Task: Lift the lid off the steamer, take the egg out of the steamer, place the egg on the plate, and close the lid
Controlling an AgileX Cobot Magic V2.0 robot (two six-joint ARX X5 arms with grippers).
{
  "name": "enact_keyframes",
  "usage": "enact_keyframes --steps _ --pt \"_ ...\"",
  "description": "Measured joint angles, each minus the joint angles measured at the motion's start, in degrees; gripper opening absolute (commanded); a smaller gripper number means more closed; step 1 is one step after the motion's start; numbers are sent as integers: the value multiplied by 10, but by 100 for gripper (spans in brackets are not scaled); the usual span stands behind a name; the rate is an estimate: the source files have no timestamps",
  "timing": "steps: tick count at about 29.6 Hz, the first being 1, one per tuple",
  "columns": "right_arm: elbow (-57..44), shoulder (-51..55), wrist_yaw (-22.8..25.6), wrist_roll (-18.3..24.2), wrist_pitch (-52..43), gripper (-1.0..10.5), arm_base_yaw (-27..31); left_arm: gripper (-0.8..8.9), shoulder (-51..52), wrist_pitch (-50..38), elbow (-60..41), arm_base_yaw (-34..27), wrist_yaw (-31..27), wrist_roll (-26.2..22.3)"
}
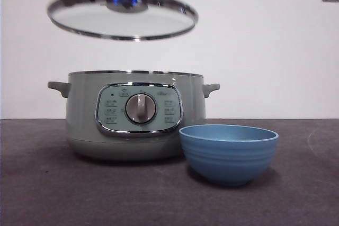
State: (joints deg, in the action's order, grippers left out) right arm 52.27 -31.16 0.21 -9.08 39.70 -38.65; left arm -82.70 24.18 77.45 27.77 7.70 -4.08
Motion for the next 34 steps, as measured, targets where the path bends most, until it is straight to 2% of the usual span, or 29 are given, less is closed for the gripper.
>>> enact_keyframes --steps 9,16,34 --pt "0 0 0 -2 -2 473 0 -8 -79 -34 0 0 -1 0" --pt "0 0 0 -2 -2 473 0 -8 -92 -66 0 0 -3 0" --pt "0 0 0 -2 -2 473 0 -8 -114 -67 0 -8 -16 -7"
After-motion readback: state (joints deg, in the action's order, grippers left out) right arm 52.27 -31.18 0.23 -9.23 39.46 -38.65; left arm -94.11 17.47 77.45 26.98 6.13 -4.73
